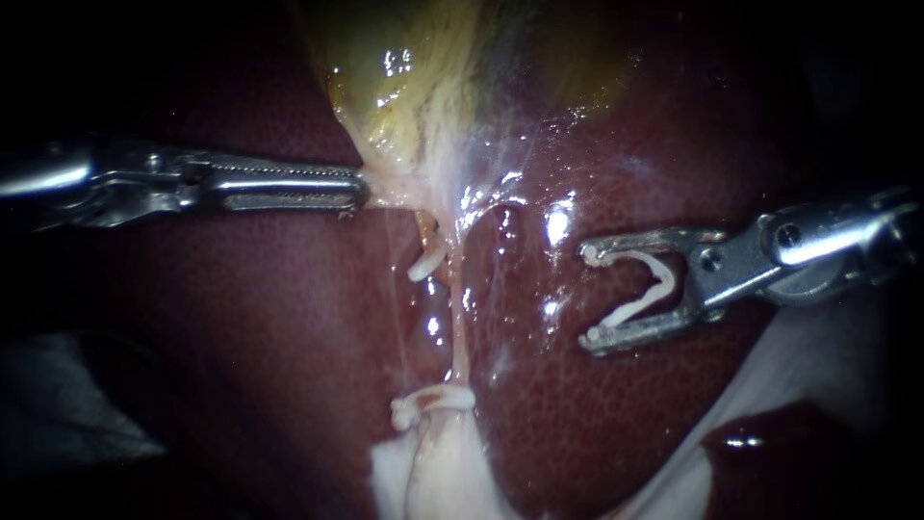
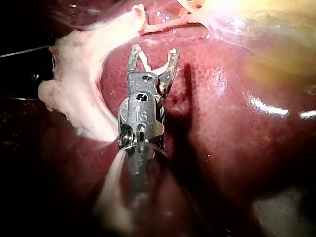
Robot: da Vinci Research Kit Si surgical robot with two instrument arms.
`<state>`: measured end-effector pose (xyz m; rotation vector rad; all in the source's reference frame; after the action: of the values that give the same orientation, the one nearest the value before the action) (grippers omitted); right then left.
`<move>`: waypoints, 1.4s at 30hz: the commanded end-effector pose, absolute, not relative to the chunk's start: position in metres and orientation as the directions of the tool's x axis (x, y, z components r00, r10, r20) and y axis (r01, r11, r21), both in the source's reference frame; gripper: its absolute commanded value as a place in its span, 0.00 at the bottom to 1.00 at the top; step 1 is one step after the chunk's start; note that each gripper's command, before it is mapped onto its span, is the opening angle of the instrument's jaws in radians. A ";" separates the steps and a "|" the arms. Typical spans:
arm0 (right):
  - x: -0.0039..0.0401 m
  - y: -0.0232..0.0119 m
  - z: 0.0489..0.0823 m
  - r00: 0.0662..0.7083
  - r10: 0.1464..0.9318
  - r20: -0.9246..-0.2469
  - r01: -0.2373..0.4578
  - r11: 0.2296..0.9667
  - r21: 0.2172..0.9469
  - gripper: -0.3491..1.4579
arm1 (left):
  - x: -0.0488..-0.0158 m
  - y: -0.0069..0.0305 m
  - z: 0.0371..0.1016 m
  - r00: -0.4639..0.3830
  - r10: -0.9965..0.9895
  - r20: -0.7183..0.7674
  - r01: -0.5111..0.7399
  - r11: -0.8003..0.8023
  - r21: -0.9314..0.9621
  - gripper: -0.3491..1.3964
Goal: Clipping first clip right tube
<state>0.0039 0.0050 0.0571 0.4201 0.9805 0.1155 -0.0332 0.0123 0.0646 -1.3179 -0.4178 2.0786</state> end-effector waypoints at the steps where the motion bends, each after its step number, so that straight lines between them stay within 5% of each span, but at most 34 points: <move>1: 0.0038 0.0050 0.0571 0.558 0.282 -0.781 0.092 0.914 0.396 0.47 | -0.0329 0.0126 0.0641 -0.297 0.661 -0.689 -0.338 -0.748 -0.571 0.00; 10: 0.0039 0.0050 0.0571 0.558 0.282 -0.781 0.092 0.914 0.396 0.47 | -0.0286 0.0150 0.0580 -0.261 0.654 -0.710 -0.349 -0.749 -0.562 0.00; 17: 0.0056 0.0047 0.0576 0.554 0.290 -0.780 0.109 0.904 0.414 0.47 | -0.0287 0.0151 0.0575 -0.253 0.652 -0.715 -0.356 -0.750 -0.558 0.00; 31: 0.0120 0.0036 0.0618 0.480 0.519 -0.708 0.028 0.797 0.603 0.46 | -0.0295 0.0151 0.0576 -0.252 0.652 -0.715 -0.361 -0.749 -0.556 0.00; 42: 0.0168 0.0014 0.0669 0.451 0.599 -0.662 0.034 0.729 0.684 0.46 | -0.0298 0.0151 0.0575 -0.252 0.652 -0.715 -0.363 -0.748 -0.555 0.00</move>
<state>0.0171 0.0012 0.0672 0.6990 1.0620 0.3896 -0.0298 0.0151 0.0575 -1.3568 -0.3670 2.0409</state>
